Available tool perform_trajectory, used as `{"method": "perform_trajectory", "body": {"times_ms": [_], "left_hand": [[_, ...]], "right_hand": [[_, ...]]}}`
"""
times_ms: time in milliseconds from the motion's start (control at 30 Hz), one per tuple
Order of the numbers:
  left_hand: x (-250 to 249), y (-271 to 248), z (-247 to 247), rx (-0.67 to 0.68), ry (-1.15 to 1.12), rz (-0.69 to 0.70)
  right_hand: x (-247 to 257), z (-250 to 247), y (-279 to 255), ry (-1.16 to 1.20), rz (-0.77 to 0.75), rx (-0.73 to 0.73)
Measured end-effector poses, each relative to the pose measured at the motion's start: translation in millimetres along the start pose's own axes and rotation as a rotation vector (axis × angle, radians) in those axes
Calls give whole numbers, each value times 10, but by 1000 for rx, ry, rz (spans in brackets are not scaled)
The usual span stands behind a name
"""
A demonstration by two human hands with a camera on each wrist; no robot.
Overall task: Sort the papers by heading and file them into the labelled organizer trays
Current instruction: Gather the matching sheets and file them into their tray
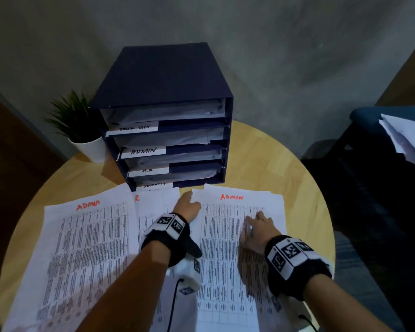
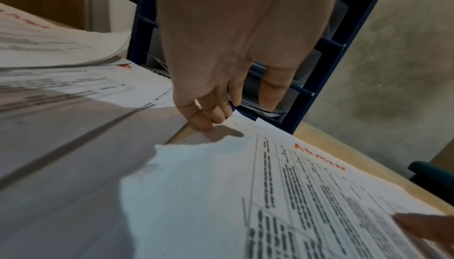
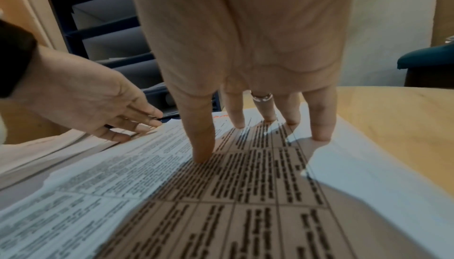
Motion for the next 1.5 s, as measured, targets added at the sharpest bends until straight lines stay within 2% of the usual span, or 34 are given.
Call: {"method": "perform_trajectory", "body": {"times_ms": [133,267,367,467,667,967,1133,1267,1500], "left_hand": [[-36,92,-27,-56,115,-24],[-48,37,18,-31,231,-22],[-134,-65,-139,-218,336,16],[-251,-97,-202,-338,173,110],[-417,-205,-91,-303,-117,236],[-644,-578,-192,-185,-293,299],[-751,-861,-304,-141,-398,293],[-896,-1073,-462,-152,-477,323],[-1000,-1341,-711,-192,-604,340]], "right_hand": [[11,-51,47,-1,-4,-14],[1,-59,72,-9,-13,-36],[-14,-60,100,-11,-16,-55],[-34,-2,99,-5,-18,-52],[-131,14,-19,46,-39,-70],[-394,-479,-377,747,37,-429],[-494,-627,-549,999,23,-437],[-421,-716,-651,996,-51,-391],[-285,-870,-787,1149,-122,-364]]}}
Point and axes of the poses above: each hand's wrist, its own y-axis towards the middle knuckle, its own z-axis out of the palm, x = y × z, the point moved 10 cm from there along y, towards the middle knuckle, and after that the axes turned 4 degrees about -y, right-handed, at the moved point
